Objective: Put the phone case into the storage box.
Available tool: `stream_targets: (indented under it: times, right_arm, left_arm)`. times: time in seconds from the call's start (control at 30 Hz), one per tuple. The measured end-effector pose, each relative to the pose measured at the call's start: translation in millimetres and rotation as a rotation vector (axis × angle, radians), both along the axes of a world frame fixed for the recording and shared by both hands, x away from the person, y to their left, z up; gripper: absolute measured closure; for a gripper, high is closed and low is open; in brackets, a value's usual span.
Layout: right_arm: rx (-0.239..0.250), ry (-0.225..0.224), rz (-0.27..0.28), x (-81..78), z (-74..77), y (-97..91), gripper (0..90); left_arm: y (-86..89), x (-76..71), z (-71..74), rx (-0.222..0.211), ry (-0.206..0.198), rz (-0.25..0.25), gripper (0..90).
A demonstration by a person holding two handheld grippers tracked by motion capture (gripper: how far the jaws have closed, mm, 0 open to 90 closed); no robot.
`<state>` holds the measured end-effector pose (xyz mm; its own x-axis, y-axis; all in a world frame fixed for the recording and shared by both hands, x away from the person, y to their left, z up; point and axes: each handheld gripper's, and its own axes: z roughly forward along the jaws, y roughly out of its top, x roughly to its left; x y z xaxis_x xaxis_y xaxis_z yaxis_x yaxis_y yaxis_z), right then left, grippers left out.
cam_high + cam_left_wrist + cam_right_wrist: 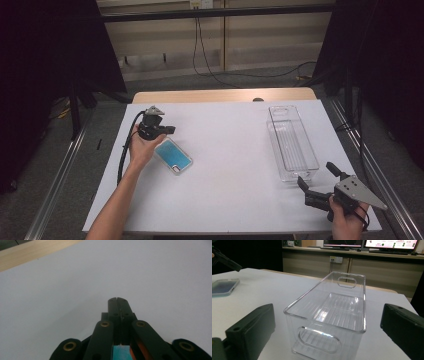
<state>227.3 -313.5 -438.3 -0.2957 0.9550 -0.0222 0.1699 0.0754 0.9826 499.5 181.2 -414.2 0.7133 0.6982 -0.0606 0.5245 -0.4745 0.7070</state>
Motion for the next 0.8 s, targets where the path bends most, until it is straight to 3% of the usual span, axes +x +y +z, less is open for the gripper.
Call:
stream_targets:
  times: [0.43,0.8]
  right_arm:
    - [-0.001,0.001,0.001,0.2,-0.2,0.2,0.0]
    - [-0.001,-0.001,-0.005,-0.3,0.0,-0.3,0.0]
  left_arm:
    - [-11.4,12.7,-10.2,0.1,0.066,-0.026,90.0]
    - [-10.5,16.8,-23.0,0.112,0.101,-0.007,90.0]
